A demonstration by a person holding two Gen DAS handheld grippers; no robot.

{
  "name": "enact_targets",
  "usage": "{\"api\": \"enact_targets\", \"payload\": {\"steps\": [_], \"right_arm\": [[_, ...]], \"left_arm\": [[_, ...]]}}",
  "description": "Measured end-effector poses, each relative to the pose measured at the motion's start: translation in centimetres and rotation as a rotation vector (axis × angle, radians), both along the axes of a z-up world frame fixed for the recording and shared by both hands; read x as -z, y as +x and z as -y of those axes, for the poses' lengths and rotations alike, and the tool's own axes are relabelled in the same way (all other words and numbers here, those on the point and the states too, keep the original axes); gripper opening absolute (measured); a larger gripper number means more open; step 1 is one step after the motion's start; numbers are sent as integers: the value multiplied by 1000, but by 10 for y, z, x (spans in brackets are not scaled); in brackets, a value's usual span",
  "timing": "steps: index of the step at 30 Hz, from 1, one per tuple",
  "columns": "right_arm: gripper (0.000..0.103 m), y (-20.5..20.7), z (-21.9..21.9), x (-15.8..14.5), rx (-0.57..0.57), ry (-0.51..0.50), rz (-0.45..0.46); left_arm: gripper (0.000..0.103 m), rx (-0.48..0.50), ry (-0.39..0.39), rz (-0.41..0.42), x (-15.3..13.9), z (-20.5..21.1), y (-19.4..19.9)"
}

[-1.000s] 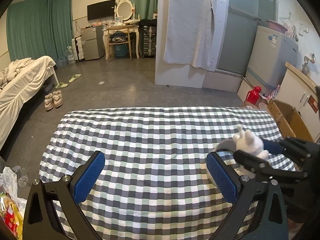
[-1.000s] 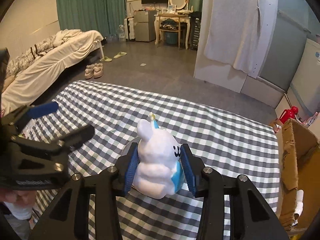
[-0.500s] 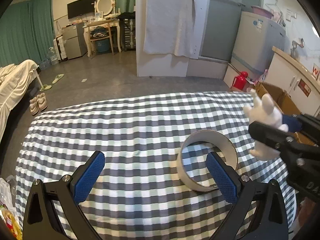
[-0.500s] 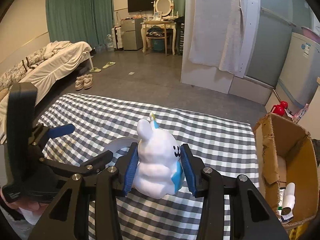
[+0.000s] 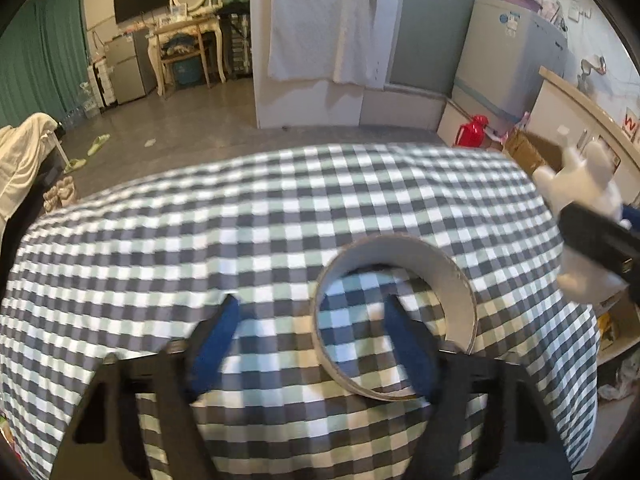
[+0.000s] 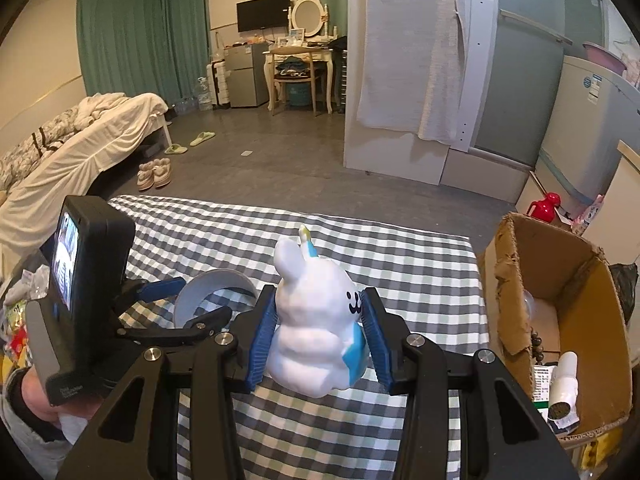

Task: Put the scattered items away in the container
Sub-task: 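Lift the bunny with the right tool while the left tool grasps the white tape roll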

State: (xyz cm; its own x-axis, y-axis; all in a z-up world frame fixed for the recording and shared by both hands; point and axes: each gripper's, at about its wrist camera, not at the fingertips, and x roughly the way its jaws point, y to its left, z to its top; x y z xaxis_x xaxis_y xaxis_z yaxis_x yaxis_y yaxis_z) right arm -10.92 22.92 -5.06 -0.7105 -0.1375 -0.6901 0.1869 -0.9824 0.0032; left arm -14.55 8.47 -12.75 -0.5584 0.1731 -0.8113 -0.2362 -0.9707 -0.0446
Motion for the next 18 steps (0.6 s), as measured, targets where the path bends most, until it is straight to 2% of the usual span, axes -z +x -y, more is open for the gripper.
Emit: {"api": "enact_targets", "payload": {"steps": [2,6,9,14,18], "right_arm": [[42,1,-4,-1,9,-1,-2],[42,3,-15,-3,28,-3,-7],[42,6,-20,-5,36,-2,-11],[42,12,-27,-10,51,-3,-24],[42,17,-33,-16,63,-5,-38]], "left_arm": [[62,3,-18,-6,2,-1,0],[32,9,-29,-5,-2,-7,2],[20,-1,-16,1,-4,-11,2],[9,-14,16,-7,-15,-7,3],[7,9,28,-34,-27,-10,6]]}}
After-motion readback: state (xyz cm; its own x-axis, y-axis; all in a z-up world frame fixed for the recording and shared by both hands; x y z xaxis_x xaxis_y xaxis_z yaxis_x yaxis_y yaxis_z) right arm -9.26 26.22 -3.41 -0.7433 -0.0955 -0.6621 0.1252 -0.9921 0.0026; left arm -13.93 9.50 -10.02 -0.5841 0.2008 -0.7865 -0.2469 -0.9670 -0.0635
